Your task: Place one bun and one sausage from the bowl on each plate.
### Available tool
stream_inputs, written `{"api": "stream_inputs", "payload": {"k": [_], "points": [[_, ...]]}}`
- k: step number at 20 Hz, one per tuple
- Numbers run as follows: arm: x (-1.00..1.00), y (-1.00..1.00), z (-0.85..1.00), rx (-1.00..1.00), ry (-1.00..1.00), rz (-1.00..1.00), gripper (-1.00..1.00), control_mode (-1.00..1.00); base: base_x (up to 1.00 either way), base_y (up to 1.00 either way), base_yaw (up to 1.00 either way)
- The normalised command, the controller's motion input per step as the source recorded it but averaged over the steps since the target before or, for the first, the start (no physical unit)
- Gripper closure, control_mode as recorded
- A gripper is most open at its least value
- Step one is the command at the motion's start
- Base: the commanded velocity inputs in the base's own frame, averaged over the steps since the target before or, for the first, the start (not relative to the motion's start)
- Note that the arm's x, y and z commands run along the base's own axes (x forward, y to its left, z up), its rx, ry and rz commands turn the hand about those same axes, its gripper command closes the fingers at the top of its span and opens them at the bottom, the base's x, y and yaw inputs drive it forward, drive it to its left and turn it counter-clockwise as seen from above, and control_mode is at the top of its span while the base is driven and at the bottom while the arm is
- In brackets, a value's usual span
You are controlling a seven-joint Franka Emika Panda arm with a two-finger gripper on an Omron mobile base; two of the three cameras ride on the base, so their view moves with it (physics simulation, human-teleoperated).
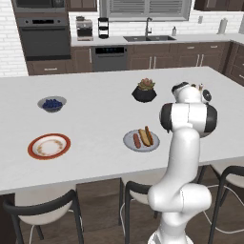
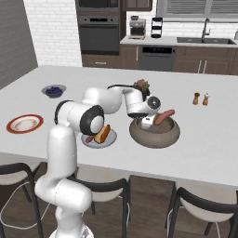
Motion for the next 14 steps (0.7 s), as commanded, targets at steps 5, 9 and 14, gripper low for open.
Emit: {"api": "stream_inputs", "payload": {"k": [5,9,14], "points": [[0.00,0.00,0.00,0.00,0.00,0.00,1.00,-1.00,0.00,0.00,0.00],[0.00,0.00,0.00,0.00,0.00,0.00,1.00,-1.00,0.00,0.00,0.00],[0.00,0.00,0.00,0.00,0.00,0.00,1.00,-1.00,0.00,0.00,0.00]]}}
